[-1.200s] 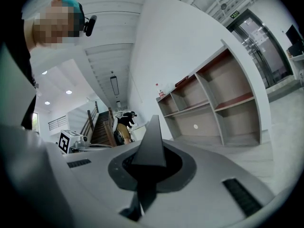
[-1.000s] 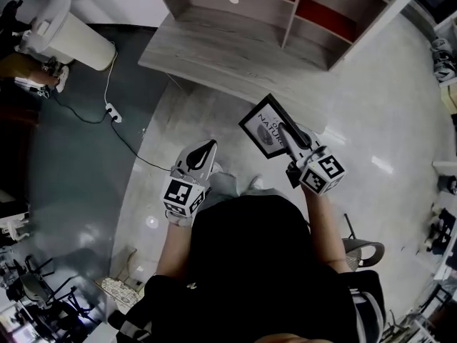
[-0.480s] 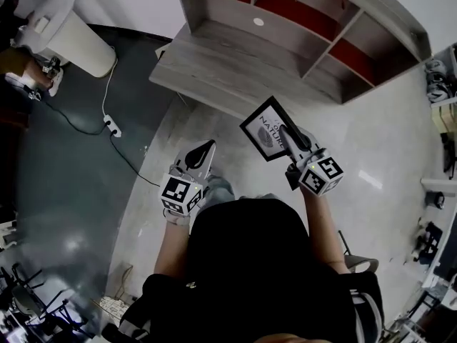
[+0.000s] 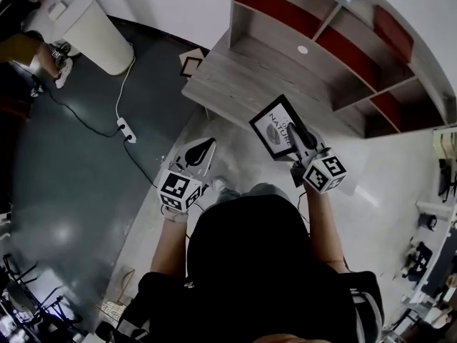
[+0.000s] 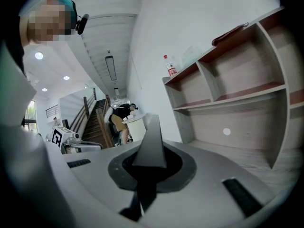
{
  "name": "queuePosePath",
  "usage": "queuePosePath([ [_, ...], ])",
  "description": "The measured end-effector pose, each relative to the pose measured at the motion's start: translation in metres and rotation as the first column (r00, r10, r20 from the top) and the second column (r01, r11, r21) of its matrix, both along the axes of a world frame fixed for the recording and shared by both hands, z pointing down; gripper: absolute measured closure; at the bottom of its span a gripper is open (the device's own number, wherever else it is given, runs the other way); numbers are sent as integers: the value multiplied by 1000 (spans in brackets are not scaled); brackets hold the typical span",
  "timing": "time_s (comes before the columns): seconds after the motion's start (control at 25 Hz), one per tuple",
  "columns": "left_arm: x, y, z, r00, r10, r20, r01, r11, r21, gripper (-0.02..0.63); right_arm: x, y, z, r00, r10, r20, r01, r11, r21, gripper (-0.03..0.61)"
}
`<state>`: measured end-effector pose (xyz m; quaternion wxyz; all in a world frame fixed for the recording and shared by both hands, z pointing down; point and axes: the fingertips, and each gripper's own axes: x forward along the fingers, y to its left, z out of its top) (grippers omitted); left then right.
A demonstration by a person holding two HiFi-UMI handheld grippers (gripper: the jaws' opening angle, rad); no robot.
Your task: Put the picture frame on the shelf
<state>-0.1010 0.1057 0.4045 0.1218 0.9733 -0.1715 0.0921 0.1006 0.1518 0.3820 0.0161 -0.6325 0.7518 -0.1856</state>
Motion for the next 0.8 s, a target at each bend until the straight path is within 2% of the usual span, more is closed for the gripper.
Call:
queuePosePath([
  [0.16,-9,-30,8,1000,-17,13,17,999,-35,606,0,-39,3,1000,0,-3,0,1000,-14,575],
  [0.32,-1,-55,21,999,-28,31,30,998,-63,606,15,-72,17,1000,-4,-11,4,999,-36,575],
  [0.52,25,-89,30,997,-44,64,50,995,-87,604,48,-120,37,999,-20,-31,18,998,-63,575],
  [0.8,70,-131,30,991,-91,99,101,990,-103,606,84,-190,69,983,-116,-142,105,991,-87,575],
])
